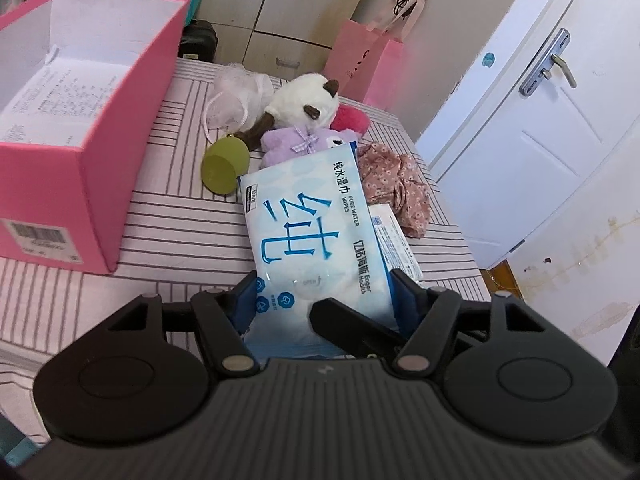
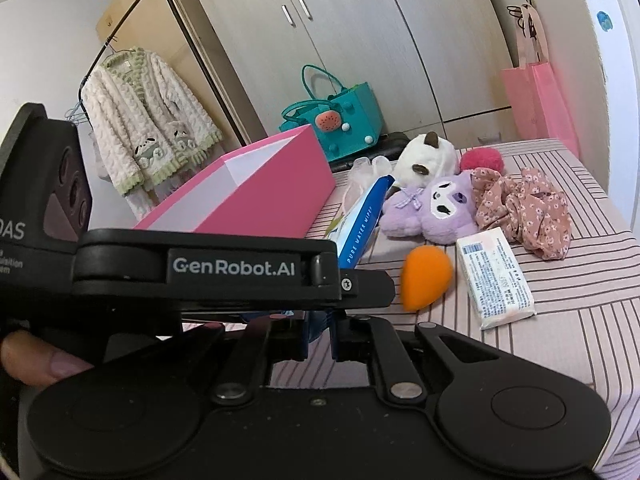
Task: Organize soft objects
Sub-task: 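Lift the wipes pack with the left gripper and carry it over the pink box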
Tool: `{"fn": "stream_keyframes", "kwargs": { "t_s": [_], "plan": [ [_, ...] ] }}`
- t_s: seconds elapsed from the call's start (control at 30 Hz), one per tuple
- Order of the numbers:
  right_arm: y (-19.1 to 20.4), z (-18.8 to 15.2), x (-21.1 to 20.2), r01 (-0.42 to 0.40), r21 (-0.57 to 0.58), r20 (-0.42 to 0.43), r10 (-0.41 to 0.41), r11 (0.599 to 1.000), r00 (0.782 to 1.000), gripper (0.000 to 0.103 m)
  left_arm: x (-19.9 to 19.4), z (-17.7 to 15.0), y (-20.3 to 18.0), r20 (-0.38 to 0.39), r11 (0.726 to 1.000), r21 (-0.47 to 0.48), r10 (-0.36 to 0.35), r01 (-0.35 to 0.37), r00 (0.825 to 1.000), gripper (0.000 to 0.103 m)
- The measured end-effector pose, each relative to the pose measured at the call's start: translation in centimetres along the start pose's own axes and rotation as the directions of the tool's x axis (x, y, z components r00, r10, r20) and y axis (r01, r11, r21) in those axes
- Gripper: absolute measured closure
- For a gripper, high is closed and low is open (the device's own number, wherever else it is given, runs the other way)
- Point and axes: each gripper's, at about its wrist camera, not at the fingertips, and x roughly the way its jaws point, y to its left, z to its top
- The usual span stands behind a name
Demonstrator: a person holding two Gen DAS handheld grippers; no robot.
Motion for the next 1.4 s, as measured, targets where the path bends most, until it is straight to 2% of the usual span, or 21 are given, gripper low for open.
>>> {"fn": "stream_keyframes", "kwargs": {
  "t_s": [0.3,0.6,0.73,0.9,1.03,1.23,1.4],
  "plan": [
    [2.9,0.1,-1.4,-0.021,-0.045,-0.059,0.019,0.999,0.998,0.090,-3.2,-0.9,0.7,-0.011,0.999,-0.040,-0.004,0.003,1.000,0.037],
    [4.9,-0.6,-2.2,-0.060,-0.057,-0.143,0.052,0.997,0.988,0.090,-5.5,-2.3,1.8,-0.068,0.997,-0.075,-0.006,0.001,0.998,0.037],
    [5.9,-1.1,-2.1,-0.111,-0.030,-0.194,0.103,0.993,0.976,0.090,-7.3,-3.7,2.4,-0.039,0.997,-0.077,0.025,-0.028,0.999,0.037],
    [8.5,-1.6,-2.5,-0.153,-0.085,-0.210,0.133,0.985,0.969,0.090,-9.6,-4.3,3.4,-0.031,0.994,-0.092,0.049,-0.051,0.998,0.037],
    [10.2,-1.3,-2.7,-0.200,-0.105,-0.229,0.172,0.974,0.958,0.090,-11.8,-3.9,4.4,-0.034,0.993,-0.100,0.066,-0.069,0.997,0.038],
    [12.1,0.4,-2.3,-0.284,-0.088,-0.240,0.256,0.955,0.936,0.089,-14.7,-2.7,5.1,0.007,0.991,-0.077,0.107,-0.106,0.994,0.038],
    [14.1,1.7,-1.8,-0.313,-0.120,-0.247,0.277,0.942,0.929,0.089,-16.4,-1.2,5.8,0.032,0.992,-0.052,0.114,-0.112,0.993,0.038]
  ]
}}
